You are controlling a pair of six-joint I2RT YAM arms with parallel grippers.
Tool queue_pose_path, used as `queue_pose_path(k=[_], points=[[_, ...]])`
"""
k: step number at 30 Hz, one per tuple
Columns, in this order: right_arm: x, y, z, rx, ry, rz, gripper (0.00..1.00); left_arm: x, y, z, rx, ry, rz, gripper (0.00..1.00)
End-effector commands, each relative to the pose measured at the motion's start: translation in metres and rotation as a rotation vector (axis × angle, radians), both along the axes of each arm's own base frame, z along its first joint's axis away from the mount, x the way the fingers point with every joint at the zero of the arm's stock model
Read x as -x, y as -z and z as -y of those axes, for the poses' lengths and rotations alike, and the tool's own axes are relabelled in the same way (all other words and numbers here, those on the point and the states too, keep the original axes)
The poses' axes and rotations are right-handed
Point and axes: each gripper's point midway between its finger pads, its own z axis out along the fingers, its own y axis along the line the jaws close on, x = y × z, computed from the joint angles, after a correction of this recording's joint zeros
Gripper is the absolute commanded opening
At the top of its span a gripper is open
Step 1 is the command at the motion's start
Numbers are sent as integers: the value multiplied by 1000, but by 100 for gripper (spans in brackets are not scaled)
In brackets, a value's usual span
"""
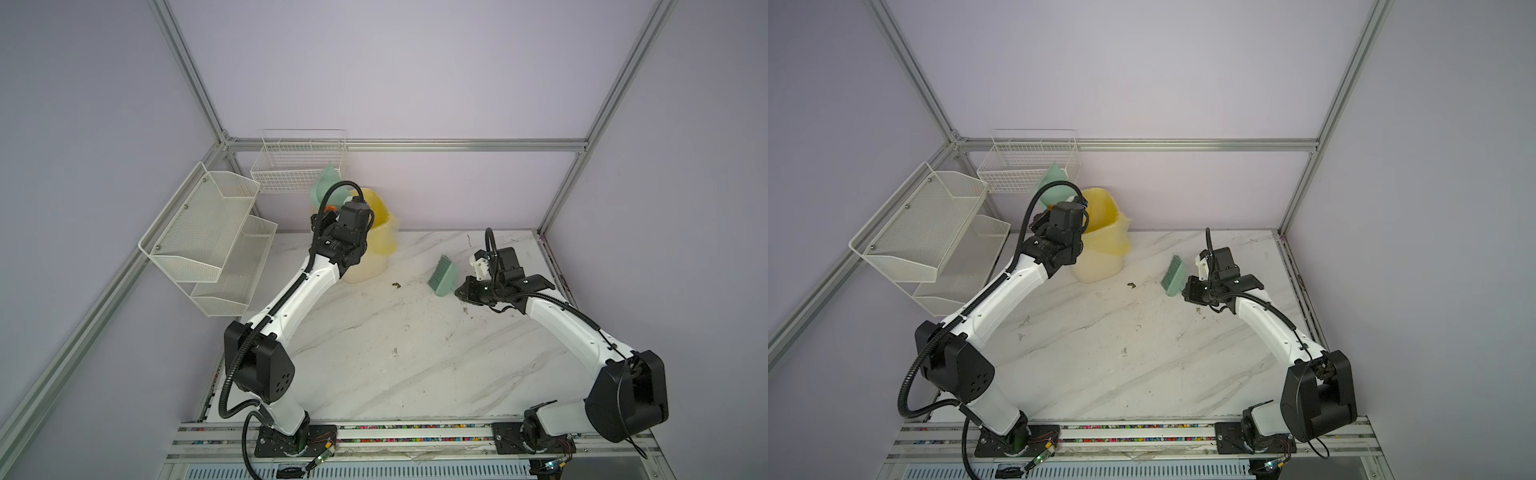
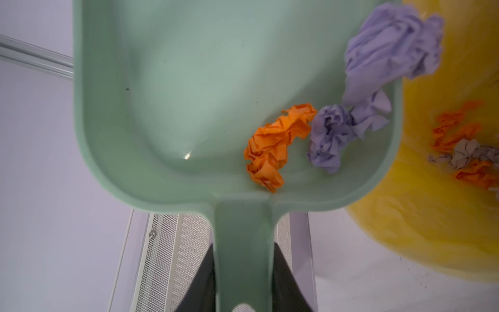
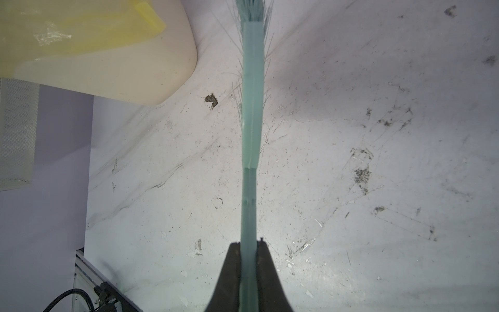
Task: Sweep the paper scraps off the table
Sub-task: 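Tip the dustpan over the bin to pour out the scraps with left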
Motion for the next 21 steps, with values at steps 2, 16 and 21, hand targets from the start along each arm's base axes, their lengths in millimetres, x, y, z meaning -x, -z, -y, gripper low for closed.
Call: queue_pose_path(k=[2, 16, 21], points=[[3, -17, 2, -20, -2, 58, 0, -1, -24, -5, -106, -48, 71, 10], [5, -15, 2, -21, -9, 59, 0, -6, -13, 3, -198, -33, 31, 10], [6, -14, 2, -24, -8, 57, 0, -5, -4, 5, -205, -14, 2, 11]])
